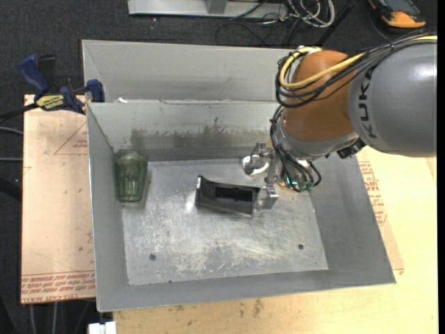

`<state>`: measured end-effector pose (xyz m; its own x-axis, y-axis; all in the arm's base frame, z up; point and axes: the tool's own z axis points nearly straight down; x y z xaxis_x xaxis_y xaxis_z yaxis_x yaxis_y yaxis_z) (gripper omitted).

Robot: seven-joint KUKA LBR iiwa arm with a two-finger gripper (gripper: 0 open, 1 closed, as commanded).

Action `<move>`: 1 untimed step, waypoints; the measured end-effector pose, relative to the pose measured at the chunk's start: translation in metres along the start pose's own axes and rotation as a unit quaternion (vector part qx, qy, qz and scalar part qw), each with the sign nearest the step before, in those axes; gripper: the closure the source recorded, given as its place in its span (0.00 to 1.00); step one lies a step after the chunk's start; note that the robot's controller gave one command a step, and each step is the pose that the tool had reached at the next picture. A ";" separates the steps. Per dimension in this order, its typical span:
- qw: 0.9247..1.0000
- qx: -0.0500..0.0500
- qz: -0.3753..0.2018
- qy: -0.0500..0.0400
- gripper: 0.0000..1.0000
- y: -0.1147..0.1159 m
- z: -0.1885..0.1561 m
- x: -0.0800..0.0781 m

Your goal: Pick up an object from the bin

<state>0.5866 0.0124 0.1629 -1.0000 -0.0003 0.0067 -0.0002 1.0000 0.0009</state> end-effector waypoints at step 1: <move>1.000 0.000 0.000 -0.004 0.00 0.000 -0.004 -0.002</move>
Offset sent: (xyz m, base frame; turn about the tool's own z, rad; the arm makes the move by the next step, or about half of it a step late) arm 0.0302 0.0748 -0.0929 0.0630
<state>0.5885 0.0124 0.1673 -1.0000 0.0001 -0.0011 0.0001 1.0000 0.0011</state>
